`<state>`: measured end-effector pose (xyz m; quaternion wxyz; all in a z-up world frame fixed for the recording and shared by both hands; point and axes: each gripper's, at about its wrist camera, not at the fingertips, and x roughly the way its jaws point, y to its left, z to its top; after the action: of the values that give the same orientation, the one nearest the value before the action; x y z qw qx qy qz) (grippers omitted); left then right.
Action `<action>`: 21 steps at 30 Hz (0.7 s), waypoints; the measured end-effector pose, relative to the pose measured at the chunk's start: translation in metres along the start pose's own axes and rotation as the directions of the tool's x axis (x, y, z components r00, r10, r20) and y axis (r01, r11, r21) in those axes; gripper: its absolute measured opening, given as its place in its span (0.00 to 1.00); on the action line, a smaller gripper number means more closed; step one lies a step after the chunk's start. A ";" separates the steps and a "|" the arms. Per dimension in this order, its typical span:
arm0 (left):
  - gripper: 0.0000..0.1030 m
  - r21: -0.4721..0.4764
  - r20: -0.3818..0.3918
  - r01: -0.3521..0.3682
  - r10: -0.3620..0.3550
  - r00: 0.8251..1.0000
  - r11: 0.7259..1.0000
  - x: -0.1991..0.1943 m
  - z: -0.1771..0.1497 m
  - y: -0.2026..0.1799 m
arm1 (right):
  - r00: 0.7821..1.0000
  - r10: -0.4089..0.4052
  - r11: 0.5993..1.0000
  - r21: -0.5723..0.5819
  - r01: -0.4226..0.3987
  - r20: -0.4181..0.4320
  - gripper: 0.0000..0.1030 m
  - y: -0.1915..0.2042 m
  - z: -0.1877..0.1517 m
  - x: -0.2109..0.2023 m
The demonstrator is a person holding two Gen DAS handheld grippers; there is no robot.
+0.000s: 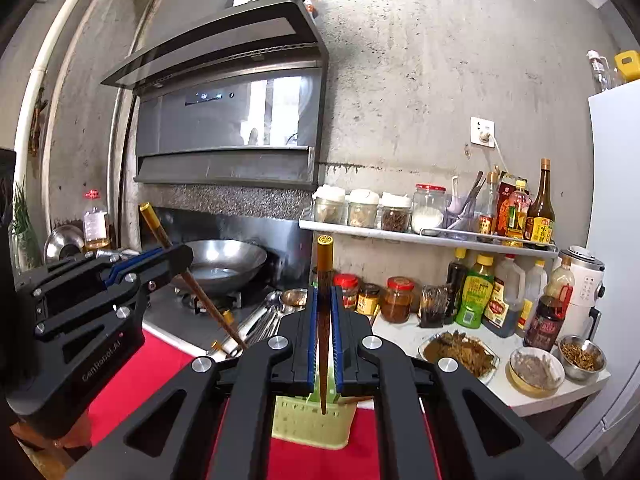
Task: Organize utensils
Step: 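Carry the left tool's chopstick above the green holder while the right tool follows, then lower the left tool's chopstick into the green holder while the right tool inserts its own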
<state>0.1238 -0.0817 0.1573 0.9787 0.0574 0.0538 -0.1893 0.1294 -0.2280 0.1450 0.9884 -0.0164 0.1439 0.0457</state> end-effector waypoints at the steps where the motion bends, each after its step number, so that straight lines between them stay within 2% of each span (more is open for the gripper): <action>1: 0.07 -0.001 -0.008 -0.002 0.002 1.000 1.000 0.007 -0.002 0.000 | 1.000 0.000 1.000 0.002 0.000 0.000 0.07 -0.002 -0.001 0.007; 5: 0.07 -0.020 -0.059 0.017 -0.018 0.998 1.000 0.035 -0.015 0.002 | 0.999 0.009 1.000 0.018 -0.008 -0.036 0.07 -0.008 -0.011 0.034; 10: 0.07 -0.027 -0.152 0.031 -0.035 0.988 0.999 0.063 -0.042 -0.001 | 0.994 0.002 1.000 0.004 -0.002 -0.114 0.07 -0.008 -0.038 0.065; 21: 0.07 -0.030 -0.266 0.027 -0.034 0.963 0.999 0.083 -0.079 -0.001 | 0.975 -0.024 1.000 -0.025 0.019 -0.222 0.08 -0.004 -0.073 0.087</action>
<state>0.1932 -0.1027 0.0685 0.9603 0.0689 0.1882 -0.1943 0.1920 -0.2280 0.0498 0.9663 -0.0342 0.2530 0.0344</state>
